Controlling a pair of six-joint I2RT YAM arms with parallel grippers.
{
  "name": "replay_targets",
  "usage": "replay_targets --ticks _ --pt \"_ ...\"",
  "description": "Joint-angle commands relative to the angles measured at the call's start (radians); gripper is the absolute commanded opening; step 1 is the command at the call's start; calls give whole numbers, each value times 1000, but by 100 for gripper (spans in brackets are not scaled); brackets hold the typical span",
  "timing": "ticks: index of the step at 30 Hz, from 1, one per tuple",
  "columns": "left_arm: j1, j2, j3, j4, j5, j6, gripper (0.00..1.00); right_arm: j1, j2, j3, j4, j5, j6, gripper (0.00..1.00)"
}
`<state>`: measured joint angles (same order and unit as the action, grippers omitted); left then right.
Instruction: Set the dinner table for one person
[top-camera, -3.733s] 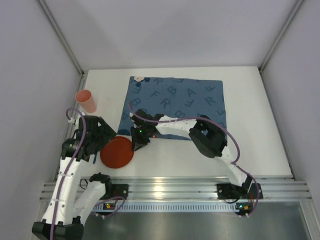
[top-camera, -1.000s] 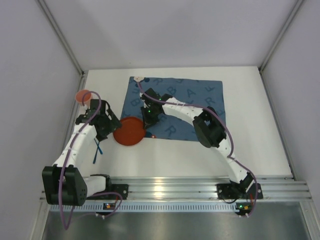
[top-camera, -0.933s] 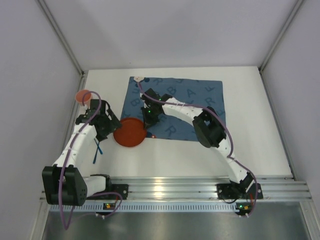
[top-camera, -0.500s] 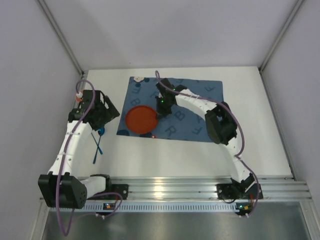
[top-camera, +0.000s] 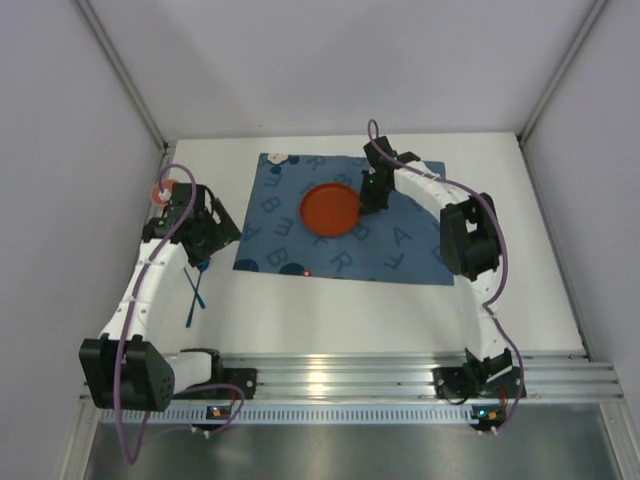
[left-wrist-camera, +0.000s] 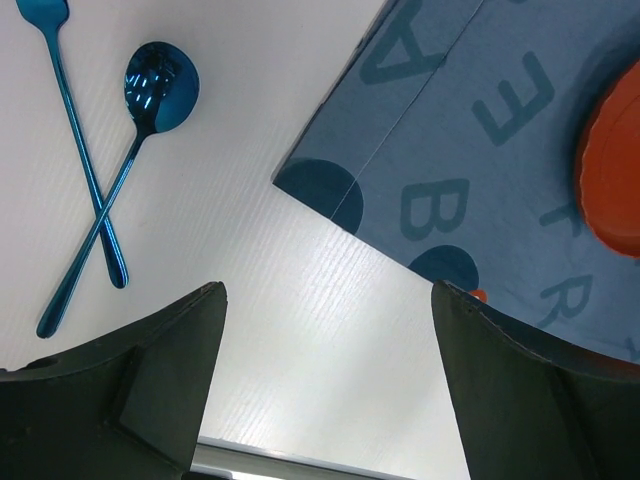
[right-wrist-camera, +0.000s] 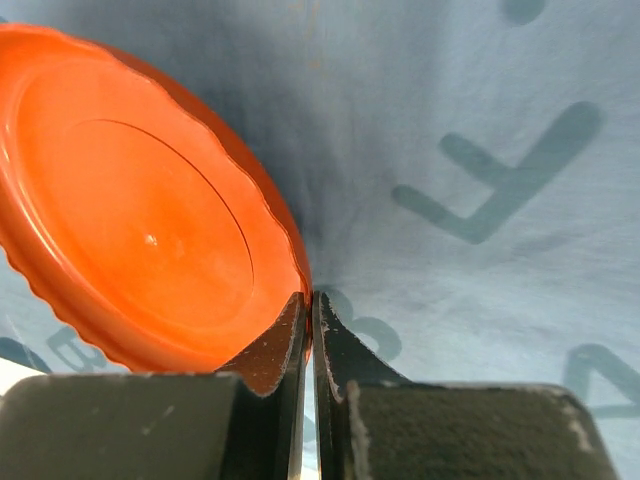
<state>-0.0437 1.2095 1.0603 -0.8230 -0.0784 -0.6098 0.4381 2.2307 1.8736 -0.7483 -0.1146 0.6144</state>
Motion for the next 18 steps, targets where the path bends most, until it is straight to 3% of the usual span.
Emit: replay_targets --ticks 1,7,8,9,12,14,18 --pt "5 10 7 19 -11 16 89 17 21 -37 -13 -10 16 0" --pt "7 59 26 24 -31 24 88 16 -26 -148 -13 72 8 2" --pt "7 68 27 24 -34 27 88 17 -29 -154 -14 75 2 10" --pt "7 74 30 25 -37 30 88 14 -31 -159 -13 72 -5 37" --pt "7 102 47 25 -56 42 88 14 -51 -168 -11 67 -27 80" --pt "10 116 59 24 -81 56 88 14 -87 -174 -10 55 -35 87" --pt "36 143 73 21 -116 82 88 16 -215 -171 -10 27 -38 89"
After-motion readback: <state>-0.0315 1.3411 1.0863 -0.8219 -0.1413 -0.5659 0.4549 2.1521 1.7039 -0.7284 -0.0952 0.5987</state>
